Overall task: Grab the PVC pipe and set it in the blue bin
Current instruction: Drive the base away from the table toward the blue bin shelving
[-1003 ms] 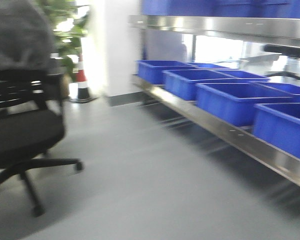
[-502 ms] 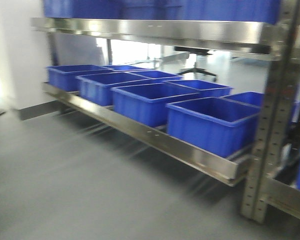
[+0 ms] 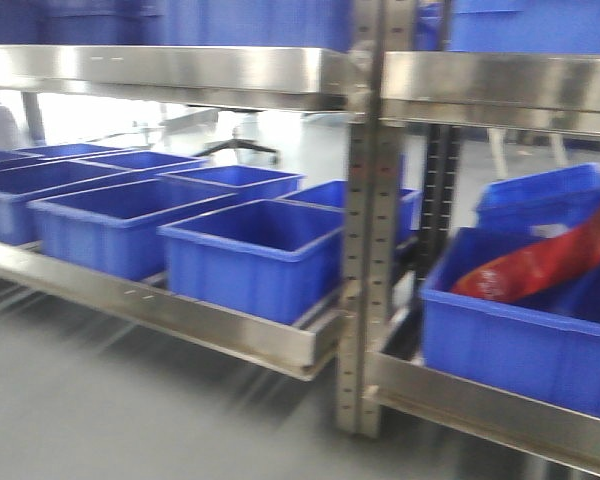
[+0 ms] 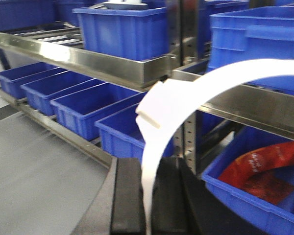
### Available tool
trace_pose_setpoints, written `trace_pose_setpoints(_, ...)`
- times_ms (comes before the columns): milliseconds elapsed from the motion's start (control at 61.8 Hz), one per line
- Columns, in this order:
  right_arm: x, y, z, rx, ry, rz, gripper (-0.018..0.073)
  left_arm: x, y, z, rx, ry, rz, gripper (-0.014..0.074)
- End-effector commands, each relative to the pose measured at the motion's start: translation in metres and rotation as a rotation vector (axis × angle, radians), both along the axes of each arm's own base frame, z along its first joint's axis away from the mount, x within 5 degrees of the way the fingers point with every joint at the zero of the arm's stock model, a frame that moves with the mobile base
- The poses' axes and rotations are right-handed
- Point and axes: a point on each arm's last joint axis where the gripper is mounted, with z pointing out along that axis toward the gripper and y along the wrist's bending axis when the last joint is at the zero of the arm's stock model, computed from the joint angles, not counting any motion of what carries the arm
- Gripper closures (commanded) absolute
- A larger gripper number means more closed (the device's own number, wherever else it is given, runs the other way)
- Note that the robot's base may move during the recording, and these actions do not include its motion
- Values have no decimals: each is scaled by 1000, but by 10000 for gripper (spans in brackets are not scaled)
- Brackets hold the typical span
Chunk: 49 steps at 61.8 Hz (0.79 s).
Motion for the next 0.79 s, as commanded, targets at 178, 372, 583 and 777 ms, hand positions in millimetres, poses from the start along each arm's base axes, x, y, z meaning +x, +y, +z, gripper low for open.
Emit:
trace_pose_setpoints(178,-2,-1,4,-7,-35,-6,727,0,0,3,-9,-30,2,707)
trace_pose_setpoints(372,-2,-1,4,-7,-35,-6,727,0,0,3,-9,-30,2,707)
trace_pose_setpoints(583,-2,-1,4,-7,-35,-6,727,0,0,3,-9,-30,2,707)
trace_pose_setpoints(777,-2,-1,4,-7,-35,-6,727,0,0,3,-9,-30,2,707)
